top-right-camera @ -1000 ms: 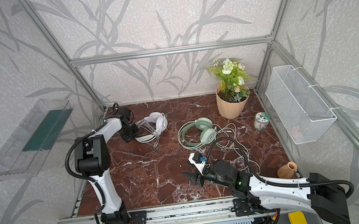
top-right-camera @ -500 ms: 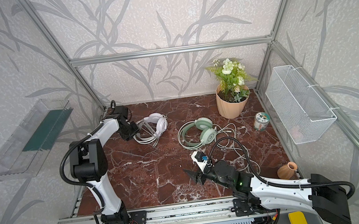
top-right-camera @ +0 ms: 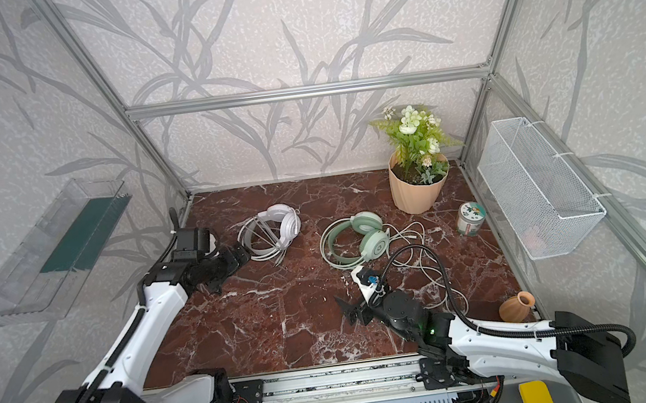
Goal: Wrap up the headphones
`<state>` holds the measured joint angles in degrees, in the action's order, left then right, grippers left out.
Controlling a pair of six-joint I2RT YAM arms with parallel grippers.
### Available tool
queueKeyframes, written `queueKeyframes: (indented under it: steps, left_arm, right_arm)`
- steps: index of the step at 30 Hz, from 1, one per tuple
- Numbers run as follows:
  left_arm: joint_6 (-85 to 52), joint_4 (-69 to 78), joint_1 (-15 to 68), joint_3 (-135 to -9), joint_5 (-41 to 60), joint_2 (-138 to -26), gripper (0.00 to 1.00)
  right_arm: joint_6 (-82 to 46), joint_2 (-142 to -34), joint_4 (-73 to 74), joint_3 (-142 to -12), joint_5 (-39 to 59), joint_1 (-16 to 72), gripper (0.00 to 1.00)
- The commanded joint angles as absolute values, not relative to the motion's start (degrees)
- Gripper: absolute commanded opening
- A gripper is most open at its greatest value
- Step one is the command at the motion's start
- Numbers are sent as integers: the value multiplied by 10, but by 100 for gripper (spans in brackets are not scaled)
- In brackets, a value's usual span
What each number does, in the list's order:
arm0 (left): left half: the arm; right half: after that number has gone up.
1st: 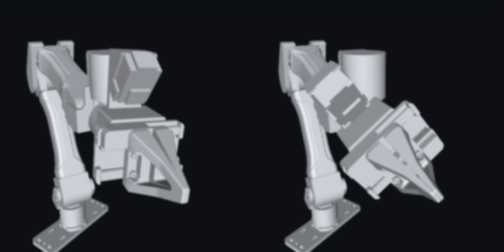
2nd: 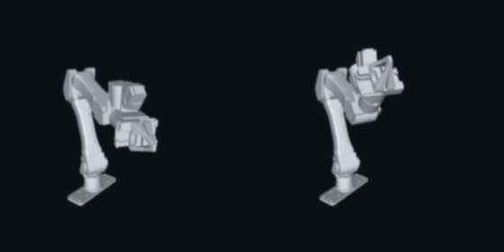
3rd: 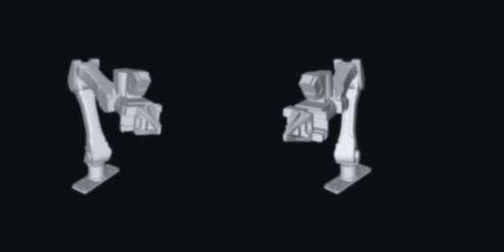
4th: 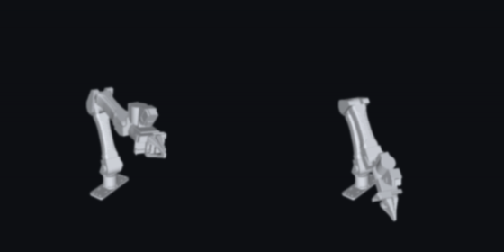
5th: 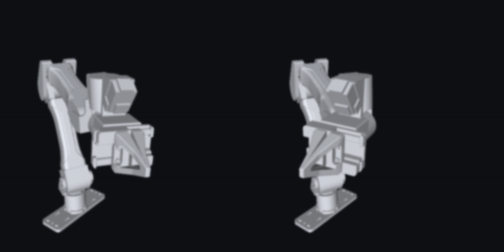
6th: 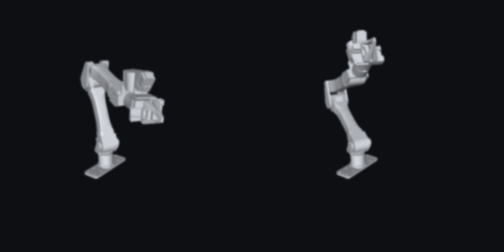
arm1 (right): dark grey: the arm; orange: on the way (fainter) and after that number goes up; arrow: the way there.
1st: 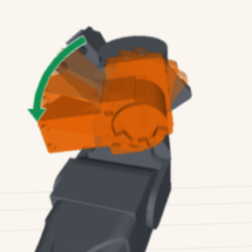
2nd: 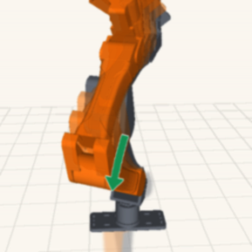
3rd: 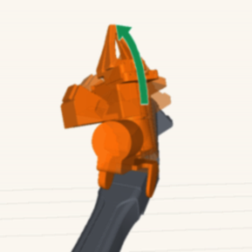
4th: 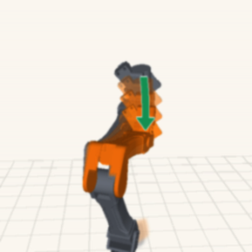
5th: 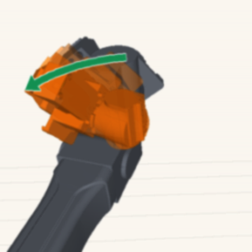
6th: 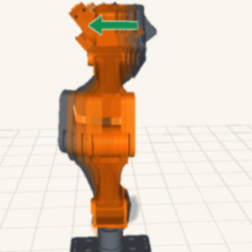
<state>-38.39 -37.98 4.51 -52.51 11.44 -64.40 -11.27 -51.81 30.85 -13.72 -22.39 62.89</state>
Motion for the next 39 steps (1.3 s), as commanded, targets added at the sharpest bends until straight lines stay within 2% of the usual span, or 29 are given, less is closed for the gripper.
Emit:
queueKeyframes:
  steps: [1,5,10,17,20,27,39]
  left_arm:
    - [-413,-323,90,-493,83,-601,99]
    - [-417,-306,191,-498,2,-592,99]
    - [-427,-260,266,-507,-14,-629,99]
    - [-429,-325,341,-607,-106,-738,99]
    - [-437,-327,348,-630,-91,-762,99]
    - [-451,-346,385,-679,-70,-817,99]
    - [-426,-423,396,-779,-40,-905,99]
  right_arm:
    - [-169,-486,270,-146,-347,626,99]
    - [-208,-408,189,-156,-393,618,99]
    - [-270,-306,40,-178,-501,613,99]
    - [-252,-186,-144,-251,-477,613,99]
    - [-250,-188,-244,-328,-476,613,99]
    - [-151,-240,-419,-471,-471,613,99]
    - [-74,-216,-400,-424,-492,613,99]
